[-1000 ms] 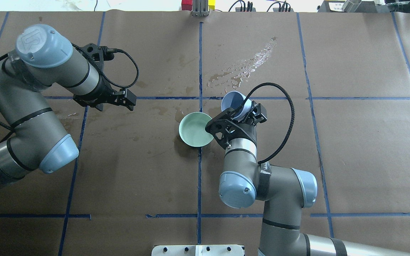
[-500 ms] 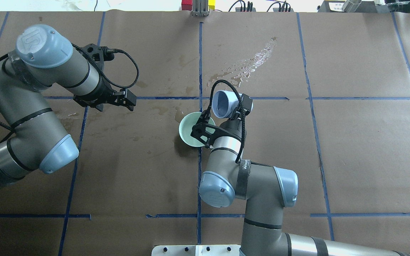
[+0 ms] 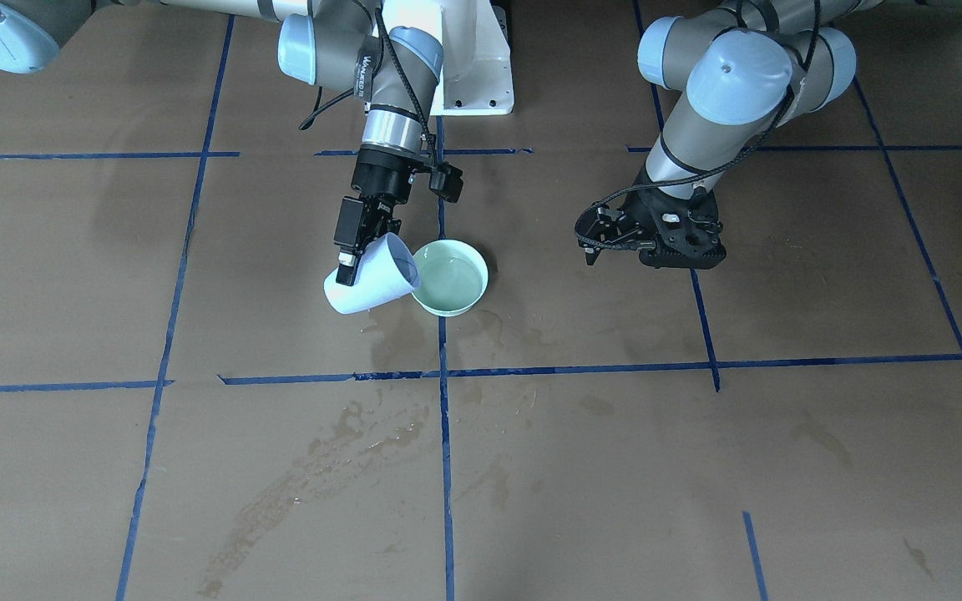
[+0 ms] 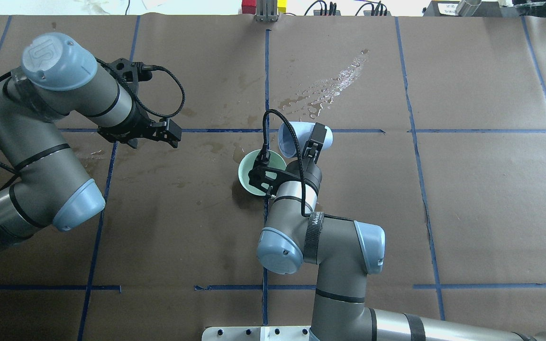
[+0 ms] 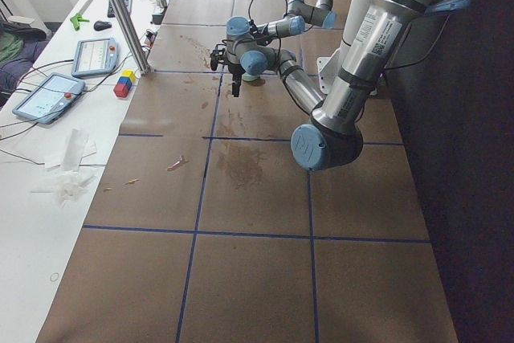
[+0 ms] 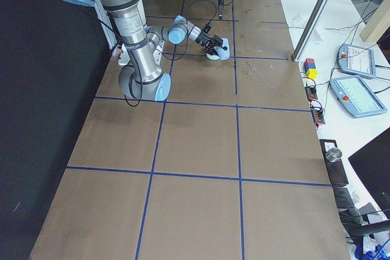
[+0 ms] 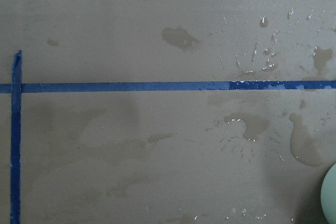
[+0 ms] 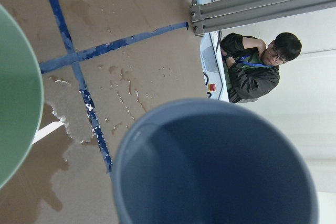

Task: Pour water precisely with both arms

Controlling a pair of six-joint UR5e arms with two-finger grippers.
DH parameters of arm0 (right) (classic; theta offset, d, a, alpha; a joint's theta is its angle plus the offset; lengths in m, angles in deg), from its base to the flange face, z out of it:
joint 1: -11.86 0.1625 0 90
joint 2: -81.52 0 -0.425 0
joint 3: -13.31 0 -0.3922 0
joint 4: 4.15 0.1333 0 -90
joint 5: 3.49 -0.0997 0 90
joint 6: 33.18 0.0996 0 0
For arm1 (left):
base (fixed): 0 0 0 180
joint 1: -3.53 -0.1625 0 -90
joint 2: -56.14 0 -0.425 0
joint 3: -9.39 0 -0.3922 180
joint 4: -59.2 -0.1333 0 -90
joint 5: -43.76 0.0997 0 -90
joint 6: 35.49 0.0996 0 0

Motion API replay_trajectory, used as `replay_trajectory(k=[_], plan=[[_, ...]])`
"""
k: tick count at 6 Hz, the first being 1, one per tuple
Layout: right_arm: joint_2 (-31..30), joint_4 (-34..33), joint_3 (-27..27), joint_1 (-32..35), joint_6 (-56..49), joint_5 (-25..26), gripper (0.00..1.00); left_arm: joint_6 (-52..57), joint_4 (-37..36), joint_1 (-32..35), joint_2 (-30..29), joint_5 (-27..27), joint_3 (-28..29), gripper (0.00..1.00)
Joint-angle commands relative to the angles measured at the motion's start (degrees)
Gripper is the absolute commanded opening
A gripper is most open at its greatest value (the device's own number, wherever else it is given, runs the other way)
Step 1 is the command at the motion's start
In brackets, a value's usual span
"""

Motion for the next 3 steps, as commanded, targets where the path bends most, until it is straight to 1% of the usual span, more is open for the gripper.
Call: replay_trajectory(k=[1, 3], plan=[[0.17, -2.34, 0.0, -0.32, -3.84, 2.01, 0.0, 0.02, 0.0, 0.04, 0.0, 0.0, 0.02, 1.0], [0.17, -3.66, 0.09, -0.59, -7.1, 2.73, 0.0, 0.02, 0.0, 0.04, 0.0, 0.0, 0.02, 1.0]])
